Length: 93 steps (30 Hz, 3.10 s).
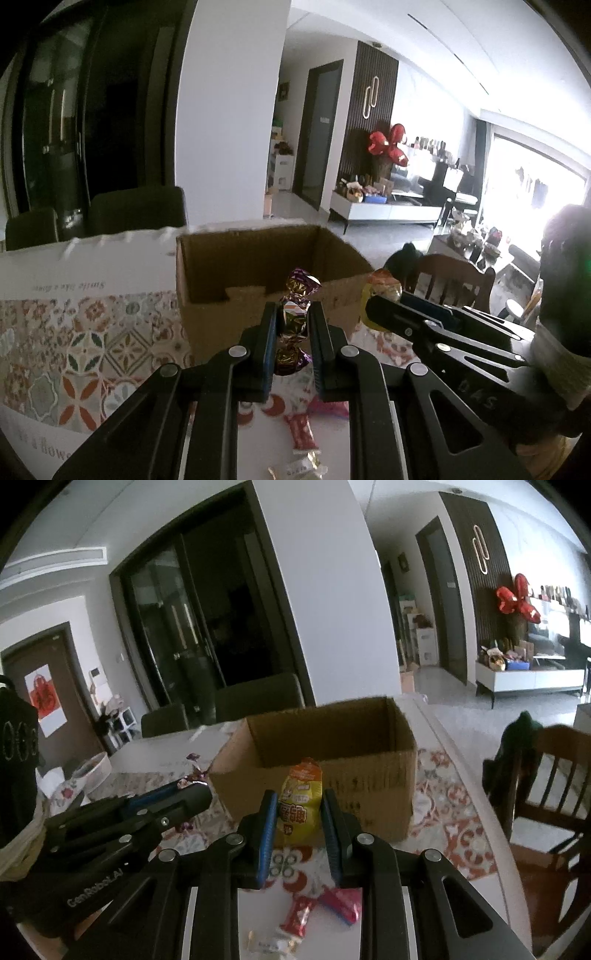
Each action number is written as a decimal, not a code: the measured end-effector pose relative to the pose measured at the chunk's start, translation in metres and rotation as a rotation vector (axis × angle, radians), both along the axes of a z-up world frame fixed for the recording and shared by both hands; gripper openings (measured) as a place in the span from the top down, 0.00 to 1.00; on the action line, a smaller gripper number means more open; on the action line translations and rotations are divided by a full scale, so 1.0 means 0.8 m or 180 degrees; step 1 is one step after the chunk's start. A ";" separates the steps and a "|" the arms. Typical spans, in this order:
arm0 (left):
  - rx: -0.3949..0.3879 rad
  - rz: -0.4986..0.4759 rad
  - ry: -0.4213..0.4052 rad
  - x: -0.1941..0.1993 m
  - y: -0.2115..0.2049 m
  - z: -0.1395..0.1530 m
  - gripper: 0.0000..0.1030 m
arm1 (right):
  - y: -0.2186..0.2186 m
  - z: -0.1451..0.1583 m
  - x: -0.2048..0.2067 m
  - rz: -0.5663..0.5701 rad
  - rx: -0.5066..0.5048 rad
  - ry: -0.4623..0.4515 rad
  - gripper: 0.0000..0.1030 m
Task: Organize snacks
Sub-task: 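Lift both held snacks and carry them over the cardboard box, then open both grippers to drop the candies and yellow packet into the box, then withdraw both grippers from the box back toward the remaining snacks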
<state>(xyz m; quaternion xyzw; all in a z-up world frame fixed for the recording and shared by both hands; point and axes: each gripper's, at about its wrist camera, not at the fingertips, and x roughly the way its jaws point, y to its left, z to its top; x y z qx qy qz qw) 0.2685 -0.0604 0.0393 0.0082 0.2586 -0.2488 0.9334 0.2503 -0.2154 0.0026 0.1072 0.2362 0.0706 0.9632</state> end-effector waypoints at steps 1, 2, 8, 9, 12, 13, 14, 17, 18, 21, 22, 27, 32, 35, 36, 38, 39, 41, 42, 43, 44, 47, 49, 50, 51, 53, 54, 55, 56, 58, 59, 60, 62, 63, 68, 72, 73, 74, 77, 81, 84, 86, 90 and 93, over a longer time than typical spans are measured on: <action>-0.0006 0.0010 -0.0019 0.003 0.000 0.002 0.83 | -0.001 0.002 0.003 0.0006 0.0000 -0.0005 0.75; -0.0015 0.0015 -0.0037 0.006 -0.001 0.006 0.83 | -0.004 0.006 0.008 0.0009 0.0001 -0.0013 0.75; -0.0007 0.0112 -0.0122 0.030 -0.008 0.024 0.83 | -0.012 0.025 0.032 -0.0005 -0.0078 -0.0067 0.75; -0.0005 0.0120 -0.0119 0.035 -0.010 0.026 0.83 | -0.015 0.028 0.039 -0.0010 -0.0074 -0.0070 0.75; 0.0018 0.0159 -0.0111 0.050 -0.014 0.030 0.83 | -0.022 0.034 0.053 -0.0018 -0.0078 -0.0069 0.75; 0.0029 0.0170 -0.0106 0.055 -0.016 0.031 0.83 | -0.024 0.036 0.059 -0.0019 -0.0081 -0.0070 0.75; 0.0038 0.0178 -0.0102 0.059 -0.017 0.031 0.83 | -0.025 0.037 0.063 -0.0021 -0.0084 -0.0065 0.75; 0.0068 0.0226 -0.0084 0.073 -0.021 0.032 0.83 | -0.031 0.038 0.078 -0.0021 -0.0085 -0.0024 0.75; 0.0076 0.0225 -0.0069 0.078 -0.022 0.032 0.83 | -0.032 0.038 0.083 -0.0022 -0.0090 -0.0005 0.75; 0.0103 0.0250 -0.0015 0.091 -0.027 0.029 0.83 | -0.036 0.036 0.100 -0.0009 -0.0128 0.0070 0.75; 0.0103 0.0261 0.0016 0.097 -0.027 0.028 0.83 | -0.036 0.035 0.104 -0.0009 -0.0139 0.0089 0.75; 0.0124 0.0314 0.0177 0.120 -0.030 0.016 0.83 | -0.036 0.030 0.124 -0.0033 -0.0232 0.0178 0.75; 0.0149 0.0386 0.0336 0.140 -0.029 0.001 0.83 | -0.036 0.020 0.142 -0.0040 -0.0241 0.0294 0.75; 0.0156 0.0424 0.0423 0.150 -0.027 -0.008 0.83 | -0.036 0.011 0.156 -0.0032 -0.0213 0.0410 0.75; 0.0167 0.0443 0.0449 0.153 -0.026 -0.011 0.83 | -0.036 0.008 0.159 -0.0026 -0.0209 0.0442 0.75; 0.0187 0.0475 0.0476 0.158 -0.023 -0.015 0.82 | -0.035 0.000 0.167 -0.0017 -0.0217 0.0522 0.75; 0.0206 0.0498 0.0498 0.161 -0.023 -0.017 0.81 | -0.035 -0.002 0.168 -0.0013 -0.0227 0.0547 0.75; 0.0227 0.0518 0.0510 0.164 -0.022 -0.018 0.70 | -0.035 -0.006 0.176 -0.0010 -0.0255 0.0611 0.75; 0.0237 0.0540 0.0504 0.165 -0.021 -0.019 0.64 | -0.033 -0.008 0.178 -0.0007 -0.0273 0.0629 0.75; 0.0242 0.0561 0.0492 0.164 -0.020 -0.019 0.55 | -0.032 -0.010 0.180 -0.0002 -0.0301 0.0652 0.75; 0.0244 0.0583 0.0467 0.162 -0.019 -0.018 0.54 | -0.031 -0.012 0.181 0.0011 -0.0325 0.0675 0.74; 0.0250 0.0599 0.0442 0.157 -0.016 -0.016 0.48 | -0.027 -0.014 0.179 -0.0028 -0.0372 0.0673 0.54; 0.0258 0.0602 0.0418 0.154 -0.016 -0.014 0.45 | -0.026 -0.013 0.175 -0.0029 -0.0390 0.0648 0.53; 0.0261 0.0617 0.0401 0.152 -0.015 -0.013 0.45 | -0.024 -0.013 0.174 -0.0026 -0.0399 0.0644 0.53; 0.0254 0.0626 0.0396 0.150 -0.014 -0.012 0.44 | -0.024 -0.013 0.174 -0.0024 -0.0395 0.0648 0.53; 0.0234 0.0640 0.0412 0.148 -0.011 -0.012 0.44 | -0.023 -0.014 0.172 0.0008 -0.0346 0.0674 0.53; 0.0235 0.0641 0.0421 0.147 -0.010 -0.012 0.44 | -0.023 -0.014 0.171 0.0013 -0.0333 0.0679 0.53; 0.0240 0.0645 0.0425 0.147 -0.008 -0.012 0.44 | -0.023 -0.014 0.171 0.0017 -0.0335 0.0679 0.53; 0.0242 0.0651 0.0425 0.145 -0.008 -0.012 0.44 | -0.022 -0.013 0.170 0.0018 -0.0345 0.0680 0.53; 0.0240 0.0664 0.0423 0.140 -0.006 -0.011 0.44 | -0.021 -0.013 0.167 0.0026 -0.0350 0.0672 0.53; 0.0232 0.0669 0.0428 0.137 -0.004 -0.011 0.43 | -0.019 -0.012 0.165 0.0031 -0.0357 0.0671 0.53; 0.0225 0.0671 0.0433 0.135 -0.004 -0.010 0.43 | -0.018 -0.012 0.162 0.0035 -0.0363 0.0664 0.53; 0.0215 0.0671 0.0444 0.128 -0.003 -0.009 0.43 | -0.016 -0.011 0.159 0.0043 -0.0372 0.0656 0.53; 0.0210 0.0674 0.0444 0.124 -0.002 -0.009 0.43 | -0.014 -0.010 0.155 0.0055 -0.0371 0.0652 0.53; 0.0228 0.0678 0.0412 0.102 0.003 -0.006 0.41 | -0.011 -0.008 0.137 0.0050 -0.0367 0.0629 0.53; 0.0256 0.0655 0.0358 0.078 0.003 -0.004 0.40 | -0.010 -0.007 0.117 0.0032 -0.0355 0.0595 0.53; 0.0260 0.0647 0.0346 0.072 0.002 -0.005 0.40 | -0.011 -0.007 0.111 0.0027 -0.0349 0.0586 0.53; 0.0266 0.0639 0.0334 0.066 0.001 -0.005 0.40 | -0.011 -0.007 0.104 0.0021 -0.0345 0.0575 0.53; 0.0290 0.0620 0.0297 0.047 -0.002 -0.009 0.39 | -0.013 -0.013 0.086 -0.0003 -0.0306 0.0574 0.53; 0.0305 0.0550 0.0289 0.028 -0.006 -0.017 0.39 | -0.017 -0.024 0.065 -0.0024 -0.0267 0.0603 0.53; 0.0334 0.0508 0.0304 0.017 -0.010 -0.024 0.39 | -0.021 -0.033 0.051 -0.0047 -0.0227 0.0625 0.53; 0.0354 0.0478 0.0320 0.010 -0.012 -0.031 0.39 | -0.025 -0.038 0.044 -0.0071 -0.0210 0.0642 0.53; 0.0381 0.0410 0.0389 -0.002 -0.014 -0.048 0.39 | -0.031 -0.049 0.031 -0.0124 -0.0177 0.0669 0.53; 0.0414 0.0364 0.0453 -0.007 -0.016 -0.064 0.39 | -0.033 -0.059 0.024 -0.0149 -0.0154 0.0701 0.53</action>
